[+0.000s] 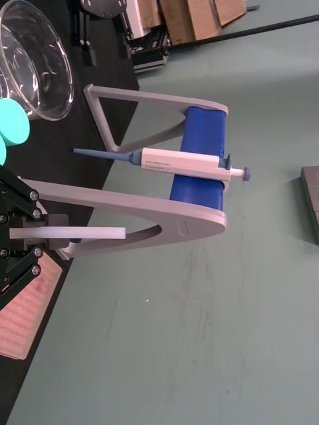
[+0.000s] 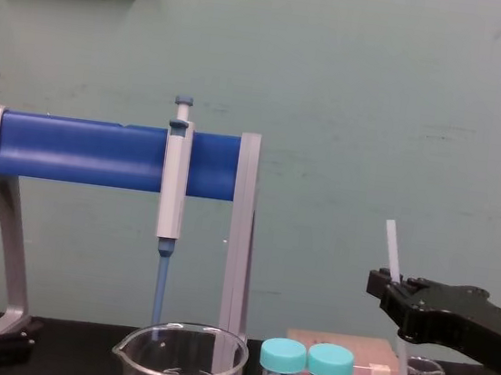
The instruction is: Pick up the stirring rod with one hand, then place it down.
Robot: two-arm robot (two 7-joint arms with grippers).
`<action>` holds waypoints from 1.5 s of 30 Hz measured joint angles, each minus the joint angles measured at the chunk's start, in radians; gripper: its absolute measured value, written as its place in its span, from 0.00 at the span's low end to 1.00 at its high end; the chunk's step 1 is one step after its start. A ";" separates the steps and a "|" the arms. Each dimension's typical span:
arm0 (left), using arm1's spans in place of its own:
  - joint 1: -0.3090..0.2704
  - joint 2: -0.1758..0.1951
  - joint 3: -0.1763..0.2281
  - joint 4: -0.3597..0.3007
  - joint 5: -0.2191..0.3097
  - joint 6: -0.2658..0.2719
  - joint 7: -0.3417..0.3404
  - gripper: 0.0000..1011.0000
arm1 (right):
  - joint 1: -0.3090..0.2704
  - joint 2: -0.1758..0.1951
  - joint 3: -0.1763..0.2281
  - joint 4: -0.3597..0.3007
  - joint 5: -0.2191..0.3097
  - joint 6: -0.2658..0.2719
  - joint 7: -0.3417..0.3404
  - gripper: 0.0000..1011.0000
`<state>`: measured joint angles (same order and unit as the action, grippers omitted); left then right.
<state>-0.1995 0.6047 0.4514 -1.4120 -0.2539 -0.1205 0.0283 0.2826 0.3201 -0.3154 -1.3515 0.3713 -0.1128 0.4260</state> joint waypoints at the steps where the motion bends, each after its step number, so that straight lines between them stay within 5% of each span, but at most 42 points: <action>1: 0.000 0.000 0.000 0.000 0.000 0.000 0.000 0.99 | 0.000 -0.001 -0.001 0.001 -0.001 0.002 0.000 0.08; 45: 0.000 0.000 0.000 0.000 0.000 0.000 0.000 0.99 | -0.011 -0.009 -0.004 0.016 -0.046 0.021 -0.026 0.08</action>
<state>-0.1995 0.6047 0.4514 -1.4120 -0.2539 -0.1205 0.0283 0.2720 0.3109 -0.3193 -1.3352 0.3250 -0.0919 0.4002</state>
